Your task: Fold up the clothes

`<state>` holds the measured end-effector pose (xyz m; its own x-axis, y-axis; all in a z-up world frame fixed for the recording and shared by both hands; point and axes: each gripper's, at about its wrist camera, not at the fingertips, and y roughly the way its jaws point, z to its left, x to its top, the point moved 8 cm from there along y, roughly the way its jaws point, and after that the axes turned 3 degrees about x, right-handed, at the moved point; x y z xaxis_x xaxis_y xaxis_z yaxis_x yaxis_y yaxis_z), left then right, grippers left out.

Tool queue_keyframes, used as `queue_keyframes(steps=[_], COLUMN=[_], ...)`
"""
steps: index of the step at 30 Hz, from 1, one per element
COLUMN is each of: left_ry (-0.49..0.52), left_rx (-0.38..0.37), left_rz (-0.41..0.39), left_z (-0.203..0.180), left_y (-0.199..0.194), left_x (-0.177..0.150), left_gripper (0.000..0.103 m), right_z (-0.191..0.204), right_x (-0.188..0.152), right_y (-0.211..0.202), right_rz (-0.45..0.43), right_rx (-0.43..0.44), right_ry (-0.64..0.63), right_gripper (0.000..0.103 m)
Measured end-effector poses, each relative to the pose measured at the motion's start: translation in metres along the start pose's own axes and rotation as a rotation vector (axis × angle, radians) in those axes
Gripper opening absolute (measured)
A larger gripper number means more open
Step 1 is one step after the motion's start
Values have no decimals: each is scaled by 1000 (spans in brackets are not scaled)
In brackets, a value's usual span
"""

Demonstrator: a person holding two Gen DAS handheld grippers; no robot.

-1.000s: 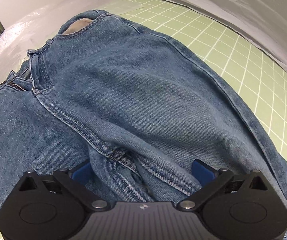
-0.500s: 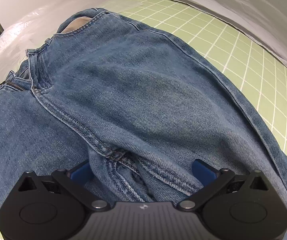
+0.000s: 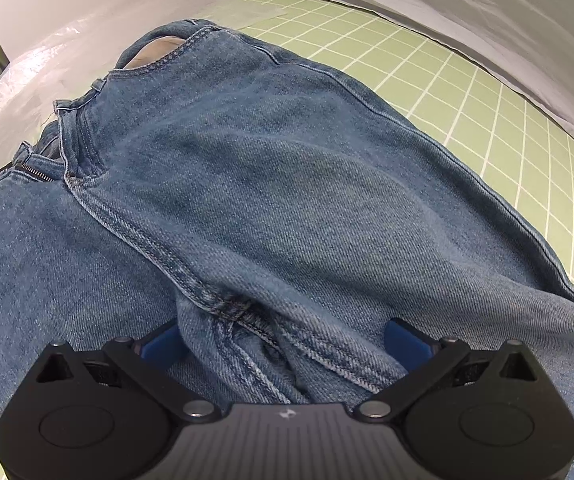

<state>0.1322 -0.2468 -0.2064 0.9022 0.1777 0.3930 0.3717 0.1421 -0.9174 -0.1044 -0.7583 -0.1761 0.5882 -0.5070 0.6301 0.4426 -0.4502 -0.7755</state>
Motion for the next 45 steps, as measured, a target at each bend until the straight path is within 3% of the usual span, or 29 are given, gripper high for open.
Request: queue_keyframes(steps=[2, 4, 9, 16, 18, 19, 21, 22, 23, 24, 26, 29, 31, 33, 34, 35, 41, 43, 45], left_ry=[0, -2, -7, -16, -17, -17, -20, -23, -24, -24, -24, -25, -25, -25, -25, -26, -36, -42, -45], left_rx=[0, 1, 3, 7, 7, 7, 8, 9, 9, 9, 9, 10, 10, 10, 10, 10, 16, 22, 35], left_rz=[1, 1, 0, 3, 3, 2, 2, 2, 2, 3, 4, 4, 9, 15, 15, 14, 11, 39, 59], left_z=[-1, -1, -1, -2, -2, -2, -2, -1, -1, -1, -1, 0, 1, 2, 2, 2, 1, 0, 0], left_y=[0, 0, 1, 3, 3, 3, 2, 3, 3, 3, 3, 3, 3, 3, 3, 2, 2, 2, -2], left_x=[0, 0, -1, -4, -4, -4, -4, -4, -4, -4, -3, -2, -2, -1, -1, -1, 1, 1, 5], left_gripper=[103, 103, 103, 103, 103, 103, 103, 103, 103, 103, 103, 103, 103, 103, 103, 103, 103, 103, 103], right_z=[0, 0, -9, -29, -27, -25, -20, -17, -14, -15, -23, -35, -30, -19, -14, -7, 39, 56, 65], right_x=[-6, -10, 1, 28, 33, 34, 38, 40, 43, 47, 59, 58, 49, 44, 42, 41, 43, 43, 45], right_y=[13, 27, 62, 105, 109, 110, 109, 109, 106, 102, 91, 97, 107, 104, 100, 96, 77, 77, 80], right_rz=[22, 32, 33, 70, 70, 67, 64, 64, 54, 21, -60, -37, 7, 1, -8, -17, -49, -40, -33], right_rx=[-4, 0, -2, 45, 89, 109, 134, 148, 157, 139, 22, -18, -71, -115, -119, -105, 45, 93, 75], right_ry=[1, 3, -1, 154, 159, 145, 95, 64, 38, 17, -18, 132, 121, 64, 46, 35, -37, -51, -55], right_gripper=[71, 78, 85, 87, 82, 73, 42, 20, 12, 12, 12, 13, 19, 38, 55, 65, 84, 85, 85])
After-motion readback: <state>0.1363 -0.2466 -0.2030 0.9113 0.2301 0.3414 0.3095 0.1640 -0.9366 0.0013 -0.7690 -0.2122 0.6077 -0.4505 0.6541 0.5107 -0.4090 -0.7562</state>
